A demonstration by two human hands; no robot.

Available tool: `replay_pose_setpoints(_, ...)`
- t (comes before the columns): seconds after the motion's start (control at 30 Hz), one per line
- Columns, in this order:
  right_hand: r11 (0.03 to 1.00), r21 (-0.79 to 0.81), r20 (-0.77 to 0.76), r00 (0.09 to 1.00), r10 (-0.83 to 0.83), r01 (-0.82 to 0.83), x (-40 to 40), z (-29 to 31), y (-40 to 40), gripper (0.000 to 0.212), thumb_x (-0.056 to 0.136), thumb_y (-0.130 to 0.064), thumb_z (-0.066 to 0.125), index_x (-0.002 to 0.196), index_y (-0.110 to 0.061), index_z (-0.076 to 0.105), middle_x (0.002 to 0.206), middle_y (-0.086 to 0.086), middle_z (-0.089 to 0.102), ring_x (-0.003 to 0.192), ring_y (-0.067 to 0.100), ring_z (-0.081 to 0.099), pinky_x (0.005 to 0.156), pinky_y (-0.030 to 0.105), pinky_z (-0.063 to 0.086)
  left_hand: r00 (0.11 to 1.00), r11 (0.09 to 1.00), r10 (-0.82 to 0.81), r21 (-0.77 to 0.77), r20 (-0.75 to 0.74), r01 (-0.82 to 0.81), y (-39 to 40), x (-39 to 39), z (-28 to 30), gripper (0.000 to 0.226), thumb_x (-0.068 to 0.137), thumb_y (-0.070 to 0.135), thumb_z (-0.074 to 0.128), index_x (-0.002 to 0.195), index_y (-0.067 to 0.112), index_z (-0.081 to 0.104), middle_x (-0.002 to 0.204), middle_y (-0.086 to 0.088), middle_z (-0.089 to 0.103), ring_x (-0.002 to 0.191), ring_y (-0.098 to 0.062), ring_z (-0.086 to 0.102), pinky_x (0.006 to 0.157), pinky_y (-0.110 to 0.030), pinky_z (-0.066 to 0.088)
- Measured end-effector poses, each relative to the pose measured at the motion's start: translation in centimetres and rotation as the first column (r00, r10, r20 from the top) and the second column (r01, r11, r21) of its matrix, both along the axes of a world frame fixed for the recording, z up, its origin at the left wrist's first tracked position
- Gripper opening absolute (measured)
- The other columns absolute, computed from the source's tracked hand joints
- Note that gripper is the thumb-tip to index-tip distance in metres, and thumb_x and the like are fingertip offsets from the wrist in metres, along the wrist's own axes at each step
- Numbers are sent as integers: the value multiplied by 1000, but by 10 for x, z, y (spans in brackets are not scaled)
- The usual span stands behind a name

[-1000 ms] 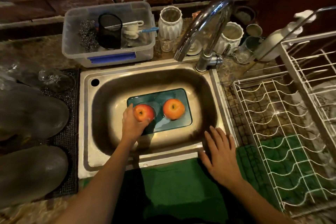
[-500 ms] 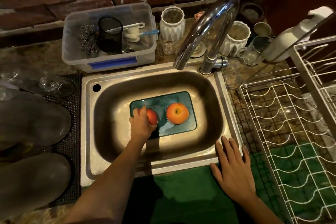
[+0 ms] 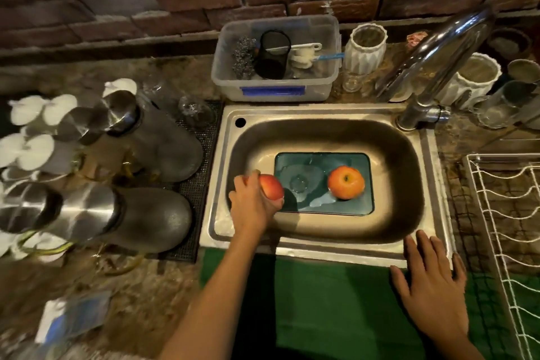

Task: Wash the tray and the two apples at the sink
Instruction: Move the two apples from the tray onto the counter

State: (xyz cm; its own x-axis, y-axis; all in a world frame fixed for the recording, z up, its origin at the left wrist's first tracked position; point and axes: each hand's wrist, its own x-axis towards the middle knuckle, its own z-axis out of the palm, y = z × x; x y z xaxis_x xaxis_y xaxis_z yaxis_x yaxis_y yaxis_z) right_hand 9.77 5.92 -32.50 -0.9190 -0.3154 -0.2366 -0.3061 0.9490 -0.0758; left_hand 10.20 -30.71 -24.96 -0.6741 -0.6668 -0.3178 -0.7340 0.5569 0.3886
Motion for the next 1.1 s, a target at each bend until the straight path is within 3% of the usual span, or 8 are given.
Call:
replay_pose_setpoints(0.2, 999, 17, -25, 999, -40, 41, 0, -1, -2, 72, 95, -67, 16, 150, -26, 36, 160, 4, 35, 150, 24, 22, 120, 51, 11, 988, 988, 146, -61, 49, -143, -15, 80, 43, 84, 66, 49, 85, 139, 29, 47, 132, -9, 44, 115, -43, 53, 87, -49, 49)
replay_pose_setpoints(0.47, 999, 13, -79, 996, -43, 44, -1, -1, -5, 74, 93, -70, 9, 148, -28, 34, 160, 4, 35, 149, 24, 26, 119, 54, 16, 946, 959, 282, -29, 157, -281, -14, 139, 48, 82, 71, 47, 83, 140, 27, 45, 137, -7, 39, 123, -41, 48, 95, -47, 47)
replay_pose_setpoints(0.7, 997, -67, -119, 992, -42, 34, 1, 9, -10, 68, 90, -61, 28, 142, -20, 45, 153, 11, 42, 144, 30, 35, 115, 58, 23, 950, 955, 296, -7, 95, -296, -8, 159, 33, 89, 70, 42, 87, 145, 26, 41, 143, -8, 37, 130, -38, 44, 96, -51, 50)
replay_pose_setpoints(0.87, 1000, -9, -93, 996, -16, 15, 0, 13, -11, 74, 92, -65, 18, 147, -20, 42, 156, 9, 40, 147, 28, 30, 118, 58, 21, 958, 963, 269, -12, 96, -269, -5, 164, 28, 97, 73, 41, 86, 151, 26, 30, 153, -12, 31, 135, -40, 39, 102, -53, 46)
replay_pose_setpoints(0.97, 1000, 11, -72, 997, -18, 19, 0, 12, -8, 76, 93, -65, 16, 148, -20, 42, 159, 9, 38, 149, 28, 27, 119, 56, 19, 978, 966, 180, -208, 102, -156, -1, 151, 34, 100, 72, 50, 84, 151, 27, 28, 156, -14, 31, 140, -38, 35, 113, -51, 36)
replay_pose_setpoints(1.03, 999, 33, -52, 999, -4, 5, 0, 12, -6, 77, 94, -66, 14, 150, -20, 41, 160, 9, 36, 150, 28, 24, 120, 56, 17, 994, 961, 106, -260, 31, -94, 3, 130, 37, 96, 73, 50, 82, 152, 25, 32, 154, -15, 37, 141, -36, 36, 114, -48, 33)
replay_pose_setpoints(1.1, 999, 50, -35, 999, 8, -6, -2, 13, -6, 77, 94, -66, 15, 151, -21, 39, 161, 8, 34, 151, 28, 21, 120, 57, 16, 998, 980, 26, -196, -53, -36, 8, 102, 35, 93, 76, 47, 81, 153, 20, 36, 150, -16, 42, 137, -36, 39, 111, -46, 34)
